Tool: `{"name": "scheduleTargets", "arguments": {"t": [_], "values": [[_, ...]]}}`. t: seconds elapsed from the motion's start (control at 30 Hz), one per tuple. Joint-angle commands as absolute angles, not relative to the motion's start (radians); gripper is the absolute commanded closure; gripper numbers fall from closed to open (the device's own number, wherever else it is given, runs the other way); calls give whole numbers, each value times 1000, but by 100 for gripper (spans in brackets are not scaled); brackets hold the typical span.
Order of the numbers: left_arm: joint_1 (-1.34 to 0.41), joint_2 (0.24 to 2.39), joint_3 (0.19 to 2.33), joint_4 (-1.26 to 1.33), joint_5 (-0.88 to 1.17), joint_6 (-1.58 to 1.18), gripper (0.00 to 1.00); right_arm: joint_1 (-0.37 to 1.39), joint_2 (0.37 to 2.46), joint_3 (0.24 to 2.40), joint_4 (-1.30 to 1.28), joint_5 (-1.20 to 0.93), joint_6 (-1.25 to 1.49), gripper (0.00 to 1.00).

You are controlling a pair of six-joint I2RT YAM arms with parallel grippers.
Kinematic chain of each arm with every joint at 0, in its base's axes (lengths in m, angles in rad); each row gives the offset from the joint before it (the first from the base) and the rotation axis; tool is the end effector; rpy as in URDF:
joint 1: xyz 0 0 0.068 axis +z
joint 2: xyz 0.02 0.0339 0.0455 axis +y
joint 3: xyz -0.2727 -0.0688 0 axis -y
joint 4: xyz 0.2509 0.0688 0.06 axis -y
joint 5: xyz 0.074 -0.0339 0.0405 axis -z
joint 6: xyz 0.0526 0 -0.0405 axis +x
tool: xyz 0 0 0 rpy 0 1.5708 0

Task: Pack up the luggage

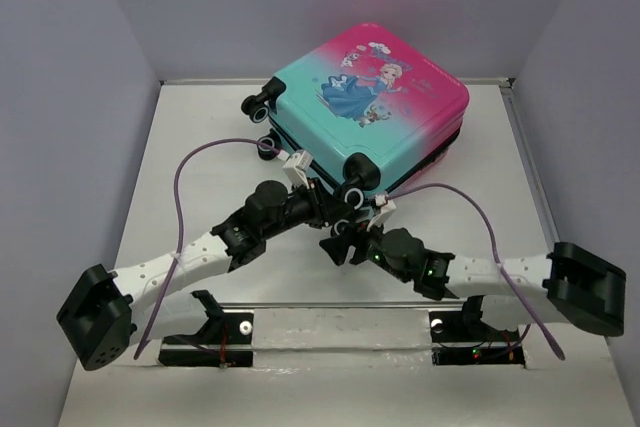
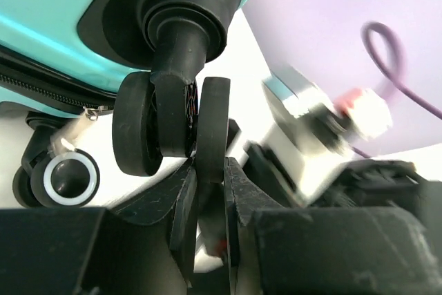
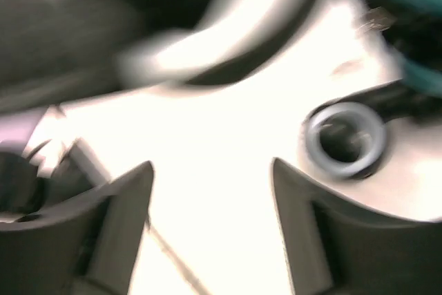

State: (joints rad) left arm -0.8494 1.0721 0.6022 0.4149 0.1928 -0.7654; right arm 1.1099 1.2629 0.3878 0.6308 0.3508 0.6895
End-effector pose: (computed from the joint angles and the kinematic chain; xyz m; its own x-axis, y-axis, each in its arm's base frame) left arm 0.1680 -0.2063 0.2860 -0.6243 -0.3198 -0.7127 0.5974 0.3924 -0.6994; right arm 0.1336 0.2284 0.1894 -0.5237 0.2885 -0.8015 -0.4661 0.6905 0.5531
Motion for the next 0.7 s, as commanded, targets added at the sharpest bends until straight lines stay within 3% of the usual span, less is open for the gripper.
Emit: {"name": "scheduleTargets", "arguments": {"t": [0.0, 0.1, 0.13, 0.17, 0.23, 0.33, 0.67], "values": [[-853, 1074, 657, 634, 137, -779, 88, 1160, 1050, 434, 276, 366, 695, 16], [-851, 1071, 652, 634, 130, -781, 63, 1160, 956, 456, 94, 416, 704, 9], [-851, 1066, 653, 632, 127, -779, 52, 1160, 898, 463, 53, 454, 721, 7], [-851, 1065, 655, 618, 121, -776, 35, 1160, 870, 466, 23, 472, 727, 6], [-850, 1057, 660, 598, 111, -769, 22, 1160, 798, 471, -52, 526, 739, 4], [-841, 1039, 655, 569, 97, -759, 12, 1137, 766, 503, -61, 534, 717, 2], [-721, 879, 782, 191, -118, -606, 5, 1080, 945, 684, 70, 532, 629, 0]]}}
